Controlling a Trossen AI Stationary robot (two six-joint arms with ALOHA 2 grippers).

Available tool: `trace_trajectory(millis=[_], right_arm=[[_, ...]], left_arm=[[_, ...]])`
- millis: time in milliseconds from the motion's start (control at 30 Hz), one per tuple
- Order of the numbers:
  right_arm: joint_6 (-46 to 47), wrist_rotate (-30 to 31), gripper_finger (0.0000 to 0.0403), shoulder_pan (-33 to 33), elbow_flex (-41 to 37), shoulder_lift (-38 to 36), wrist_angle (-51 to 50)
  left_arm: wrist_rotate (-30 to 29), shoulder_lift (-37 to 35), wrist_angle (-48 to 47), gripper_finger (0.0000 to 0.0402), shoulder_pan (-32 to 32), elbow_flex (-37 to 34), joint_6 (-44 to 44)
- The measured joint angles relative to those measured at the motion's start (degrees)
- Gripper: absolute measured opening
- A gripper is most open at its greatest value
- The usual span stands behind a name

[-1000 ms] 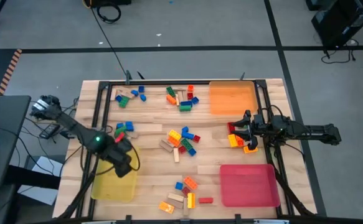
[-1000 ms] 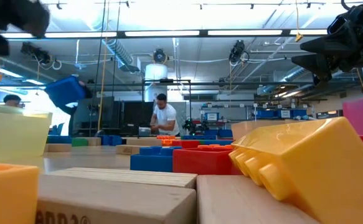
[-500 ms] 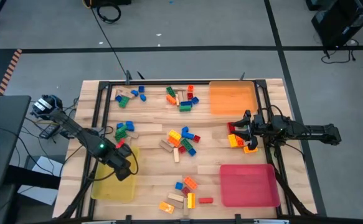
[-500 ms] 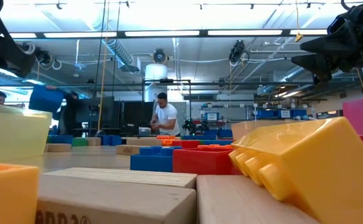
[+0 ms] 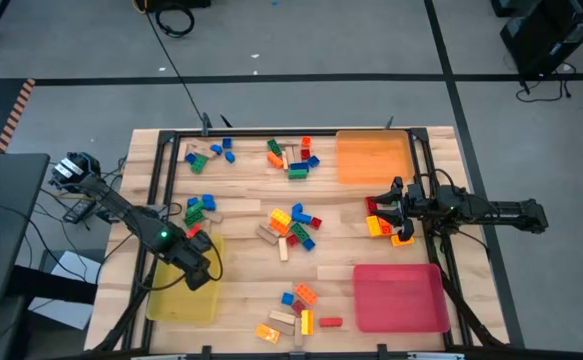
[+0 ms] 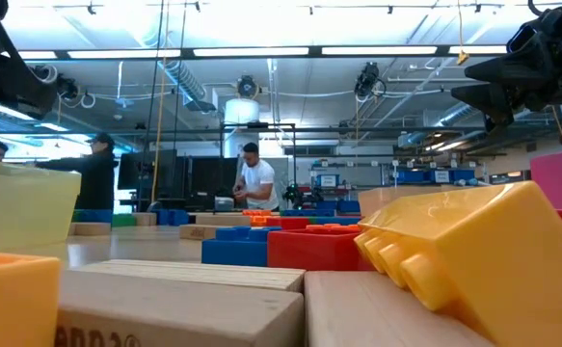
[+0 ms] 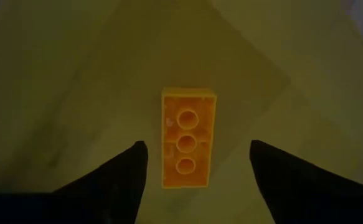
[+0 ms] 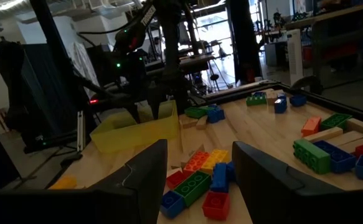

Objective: Sort blocks by size
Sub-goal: Put the brown block into the orange bin

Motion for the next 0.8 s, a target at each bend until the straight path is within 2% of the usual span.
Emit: trace_trajectory(millis=[167, 267, 433, 600, 800], right_arm=[[0.0, 0.0, 0.0195, 0.0, 0.0, 0.0, 0.0], [0.0, 0.0, 0.0195, 0.0, 0.0, 0.0, 0.0], [0.0, 0.0, 0.0195, 0.0, 0.0, 0.0, 0.0], [0.0, 0.0, 0.0195, 0.0, 0.0, 0.0, 0.0], [0.0, 0.0, 0.0195, 0.0, 0.0, 0.0, 0.0]], left_arm=[[0.4, 0.0, 0.6, 0.0291, 0.4, 0.0, 0.0], [3.5, -0.1, 0.4, 0.0291, 0.7, 0.0, 1.2], [2.2, -2.9, 0.7, 0.0291, 0.7, 0.1, 6.4], [-4.4, -11.1, 0.9, 0.0292, 1.3, 0.1, 12.6], [-8.5, -24.8, -5.1, 0.0292, 6.7, 0.2, 20.5]])
